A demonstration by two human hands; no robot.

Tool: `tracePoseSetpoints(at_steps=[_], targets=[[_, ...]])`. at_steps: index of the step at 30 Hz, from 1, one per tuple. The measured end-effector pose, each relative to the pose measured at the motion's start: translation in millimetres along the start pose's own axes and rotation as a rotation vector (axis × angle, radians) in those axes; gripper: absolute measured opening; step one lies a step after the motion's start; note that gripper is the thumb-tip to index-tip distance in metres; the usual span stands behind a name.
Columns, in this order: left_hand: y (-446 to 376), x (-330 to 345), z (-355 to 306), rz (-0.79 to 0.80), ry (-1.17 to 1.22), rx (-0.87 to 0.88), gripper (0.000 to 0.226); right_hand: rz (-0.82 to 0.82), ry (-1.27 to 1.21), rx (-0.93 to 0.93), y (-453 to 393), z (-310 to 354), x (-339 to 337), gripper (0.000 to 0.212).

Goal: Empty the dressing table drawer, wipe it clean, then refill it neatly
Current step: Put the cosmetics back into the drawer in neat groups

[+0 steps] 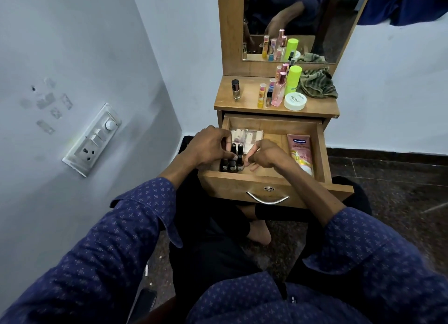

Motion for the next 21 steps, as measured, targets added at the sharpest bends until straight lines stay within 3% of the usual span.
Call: tracePoseSetpoints(at_steps=[4,13,16,21], targets=[[-17.3,-2.2,0.0,-0.07,0.15,-0.011,0.035,-0.045,-0.019,-0.102,-6.6,11.8,-22.3,0.023],[-71.4,-20.4,-5.4,-0.326,0.391,-0.097,0.02,-0.23,0.132,-0.386,-27.0,54.0,-66.1,0.016],[-90.3,-31.5,-11.8,-0.409,0.396,-0.155,0.034,-0.306,0.212,-0.395,-37.1,58.1,-74.8,0.01],[-113.5,-41.6,-19.1,-0.463,0.339,-0.162,0.055,-0.622,0.442,-0.451,-27.7,62.5,-94.9,0.007]])
Point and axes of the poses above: each hand's wrist, its own y-axis away from the middle knuckle, its own x-axis out of the palm, z = x × y, the point moved 4 cm from there along -y, towards the middle knuckle, and after that the axes turned 11 degrees about -x, right-handed, at the moved point
